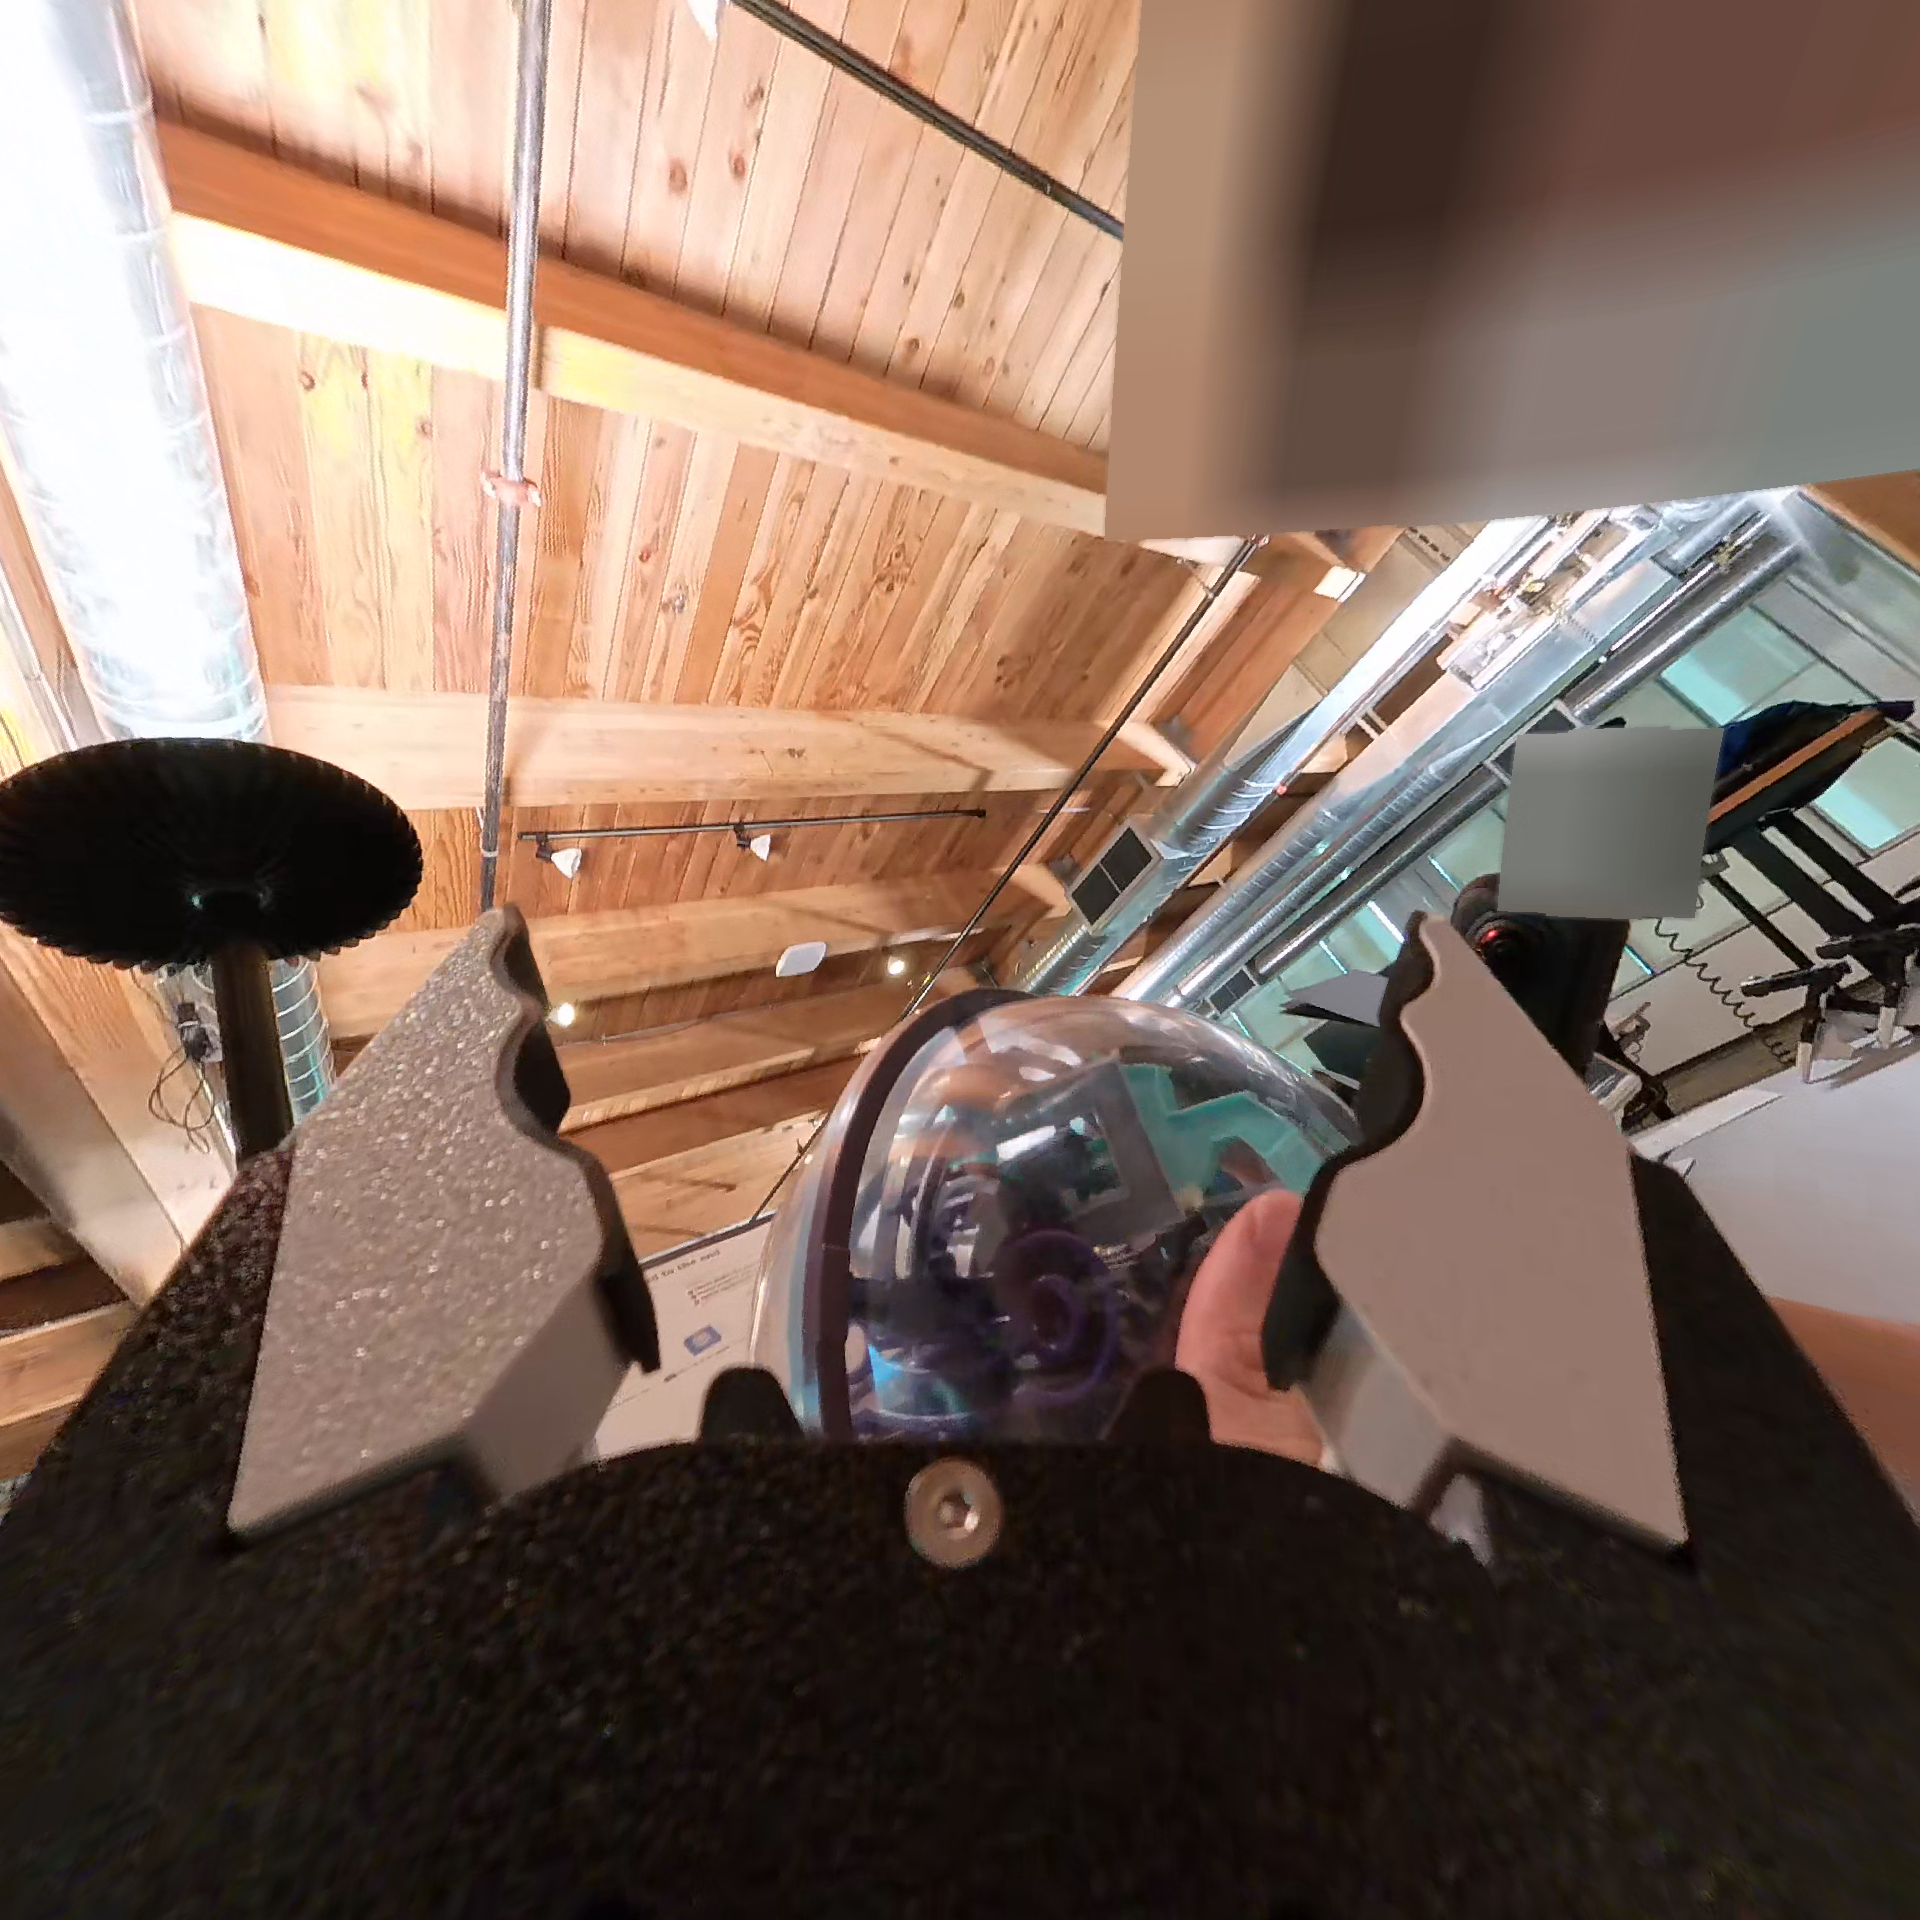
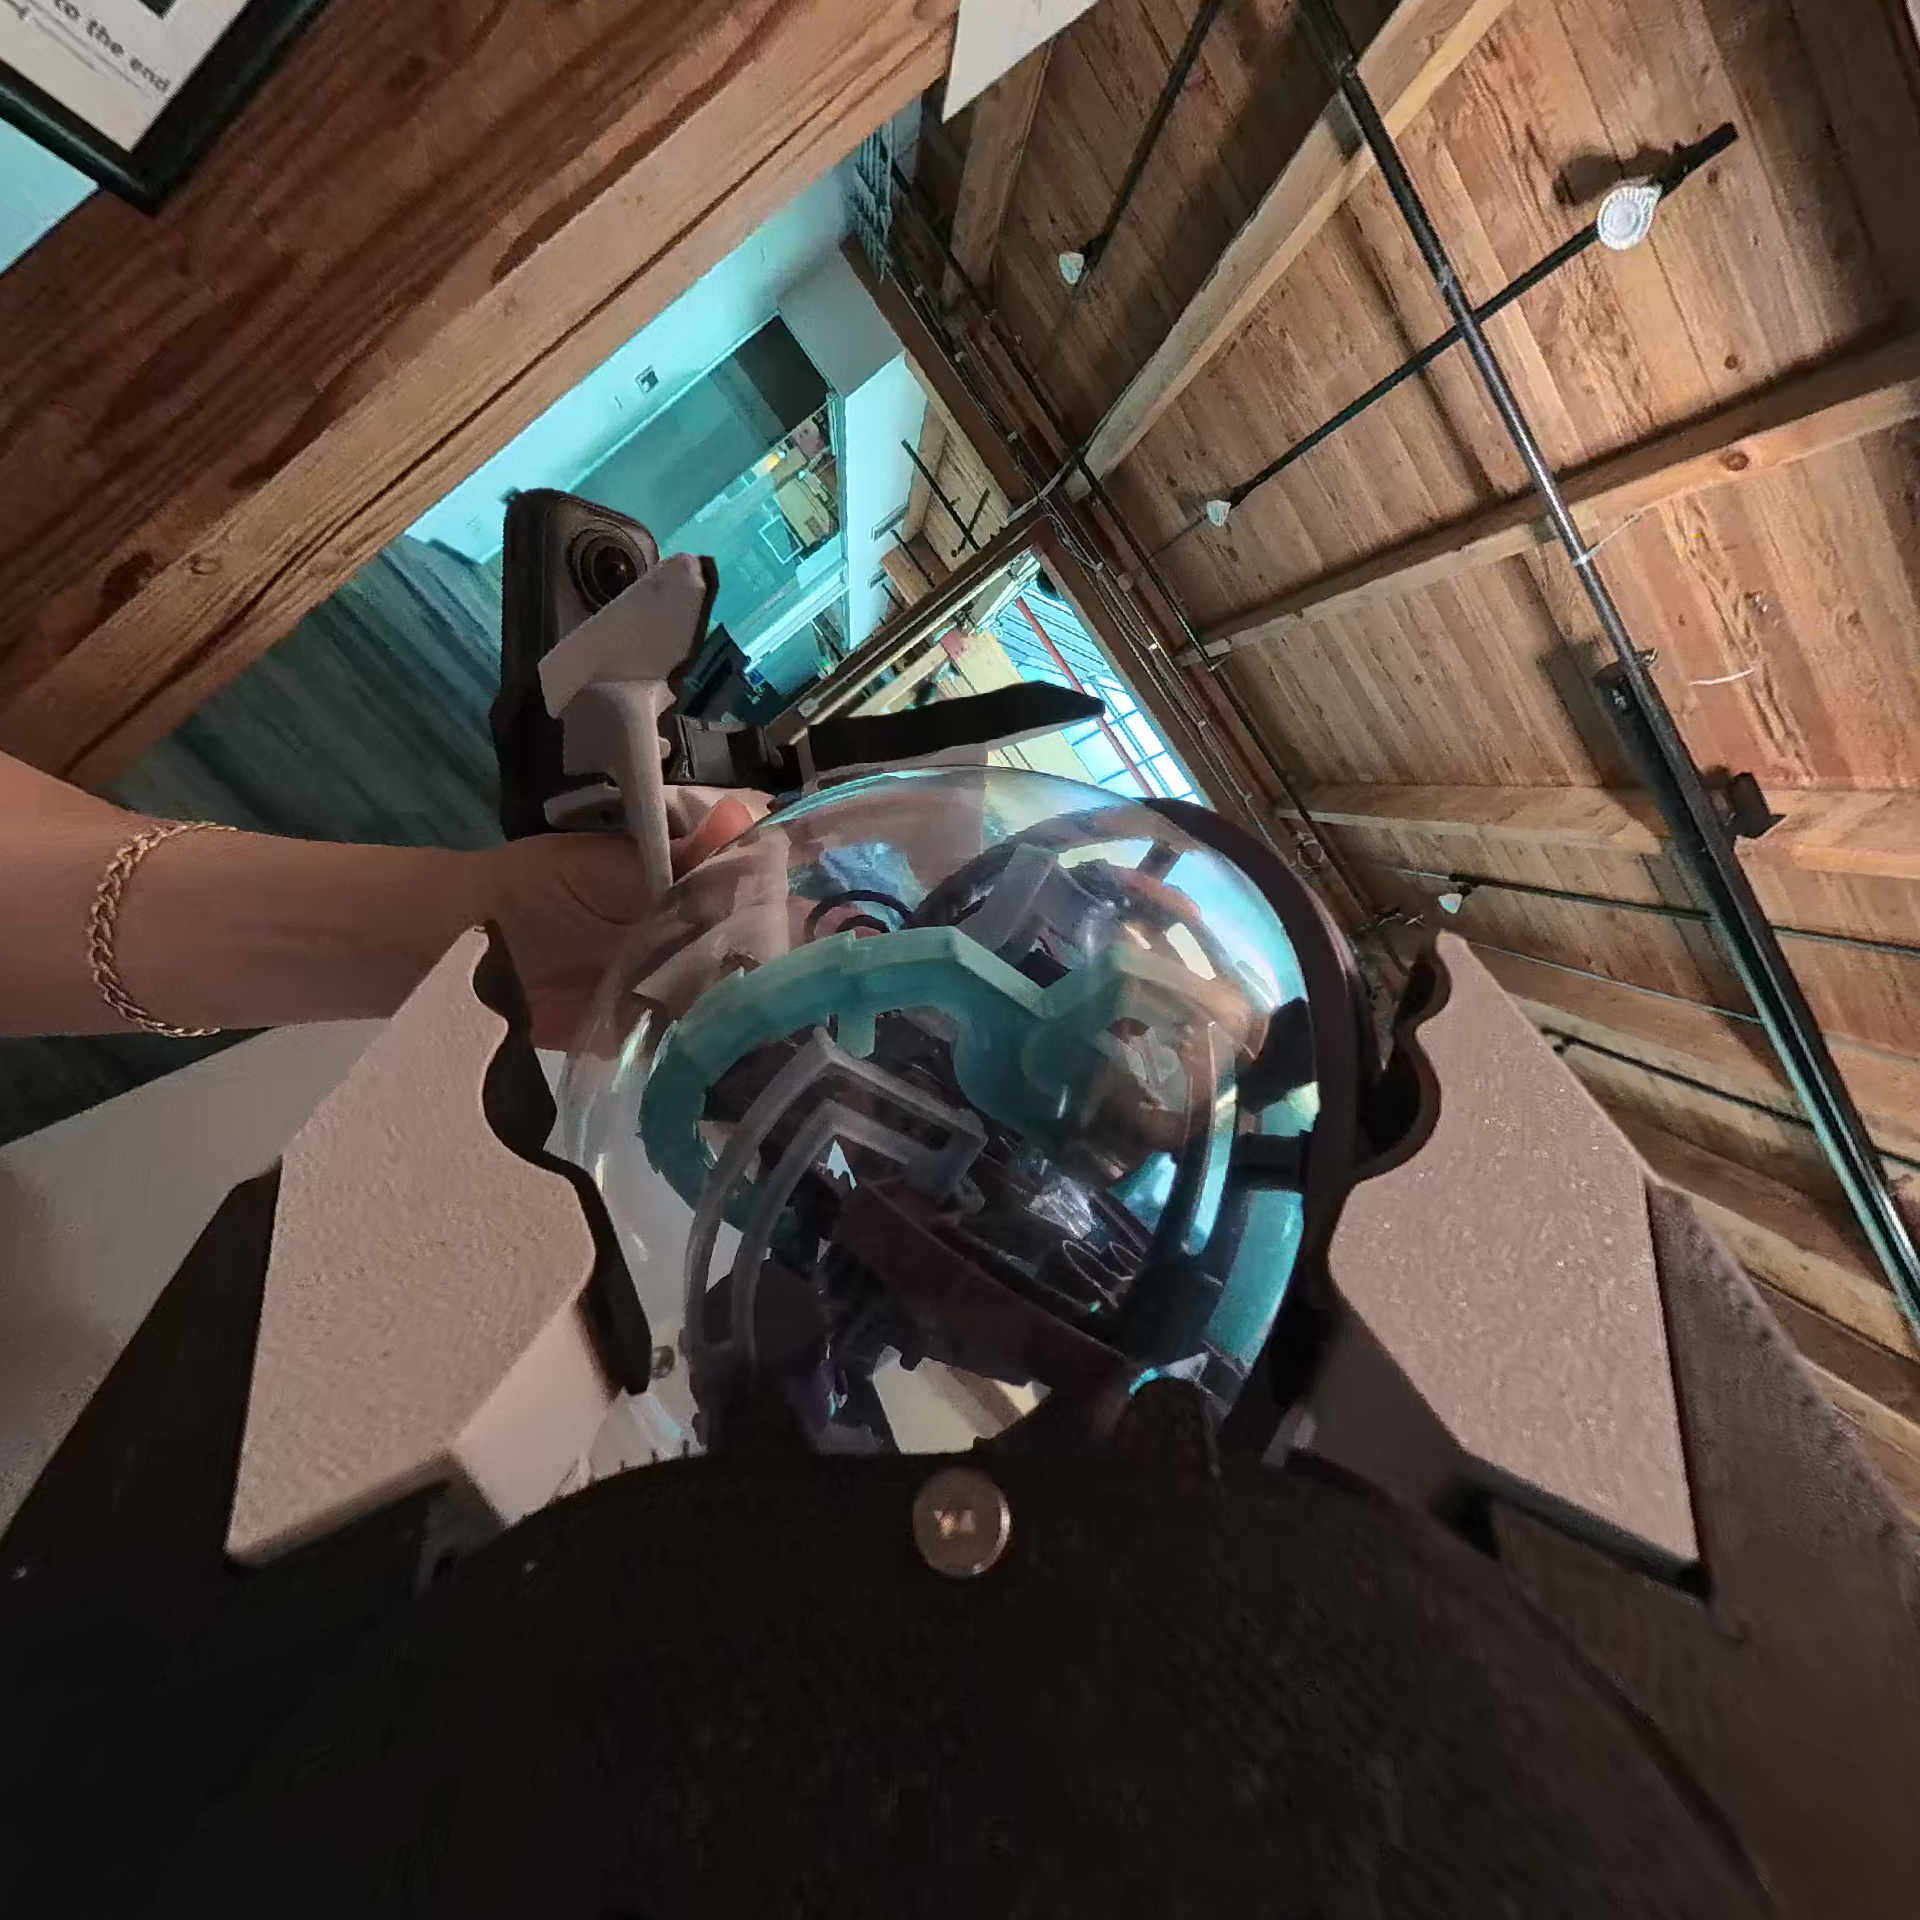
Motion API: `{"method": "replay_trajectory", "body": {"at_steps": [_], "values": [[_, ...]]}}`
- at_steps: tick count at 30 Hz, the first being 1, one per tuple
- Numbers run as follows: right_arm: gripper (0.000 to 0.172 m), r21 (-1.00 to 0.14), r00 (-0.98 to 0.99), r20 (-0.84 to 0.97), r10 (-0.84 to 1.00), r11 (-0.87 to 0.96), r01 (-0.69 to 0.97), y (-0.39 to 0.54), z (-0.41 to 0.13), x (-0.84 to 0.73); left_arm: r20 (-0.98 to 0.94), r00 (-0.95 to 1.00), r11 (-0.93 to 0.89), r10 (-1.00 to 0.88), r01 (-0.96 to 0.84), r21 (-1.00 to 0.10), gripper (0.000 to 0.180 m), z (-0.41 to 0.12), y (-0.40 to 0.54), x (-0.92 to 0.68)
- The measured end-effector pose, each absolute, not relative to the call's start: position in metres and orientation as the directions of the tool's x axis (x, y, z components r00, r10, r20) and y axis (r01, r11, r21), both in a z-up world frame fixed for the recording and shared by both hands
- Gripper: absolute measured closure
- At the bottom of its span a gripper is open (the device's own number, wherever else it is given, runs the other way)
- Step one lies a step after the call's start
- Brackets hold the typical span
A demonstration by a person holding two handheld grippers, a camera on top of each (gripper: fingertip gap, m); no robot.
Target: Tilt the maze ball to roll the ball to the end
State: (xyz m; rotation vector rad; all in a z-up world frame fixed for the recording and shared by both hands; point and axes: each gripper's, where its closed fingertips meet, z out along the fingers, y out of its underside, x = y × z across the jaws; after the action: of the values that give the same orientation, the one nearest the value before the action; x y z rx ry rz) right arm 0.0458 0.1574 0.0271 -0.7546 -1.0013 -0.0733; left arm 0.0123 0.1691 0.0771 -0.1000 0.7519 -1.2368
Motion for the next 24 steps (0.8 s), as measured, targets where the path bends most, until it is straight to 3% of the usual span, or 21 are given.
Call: {"method": "replay_trajectory", "body": {"at_steps": [4, 6, 7, 9, 12, 17, 24], "values": [[0.014, -0.579, 0.575, 0.753, 0.322, 0.739, 0.345, 0.154, 0.031, 0.044, -0.474, 0.152, 0.401, -0.867, 0.778, -0.484, 0.031, 0.08, 0.16, 0.012], [0.014, -0.828, 0.684, 0.492, 0.539, 0.532, 0.177, 0.195, 0.011, 0.067, -0.391, 0.197, 0.427, -0.899, 0.588, -0.687, 0.024, 0.064, 0.191, 0.044], [0.014, -0.917, 0.707, 0.319, 0.631, 0.394, 0.062, 0.214, -0.004, 0.077, -0.289, 0.176, 0.339, -0.941, 0.491, -0.803, 0.024, 0.049, 0.216, 0.063], [0.014, -0.951, 0.689, 0.2, 0.697, 0.306, -0.034, 0.223, -0.016, 0.084, -0.088, 0.073, 0.108, -0.993, 0.341, -0.934, 0.024, 0.022, 0.246, 0.085], [0.014, -0.972, 0.704, 0.183, 0.686, 0.236, 0.023, 0.229, -0.025, 0.083, 0.004, 0.016, 0.001, -1.0, 0.308, -0.951, 0.024, 0.015, 0.254, 0.089], [0.014, -0.984, 0.71, 0.053, 0.702, 0.157, -0.082, 0.24, -0.033, 0.093, 0.026, 0.031, -0.017, -0.999, 0.263, -0.965, 0.024, 0.0, 0.262, 0.1], [0.014, -0.982, 0.713, 0.064, 0.698, 0.173, -0.081, 0.243, -0.035, 0.089, 0.016, 0.052, -0.001, -0.999, 0.274, -0.962, 0.024, 0.003, 0.267, 0.094]]}}
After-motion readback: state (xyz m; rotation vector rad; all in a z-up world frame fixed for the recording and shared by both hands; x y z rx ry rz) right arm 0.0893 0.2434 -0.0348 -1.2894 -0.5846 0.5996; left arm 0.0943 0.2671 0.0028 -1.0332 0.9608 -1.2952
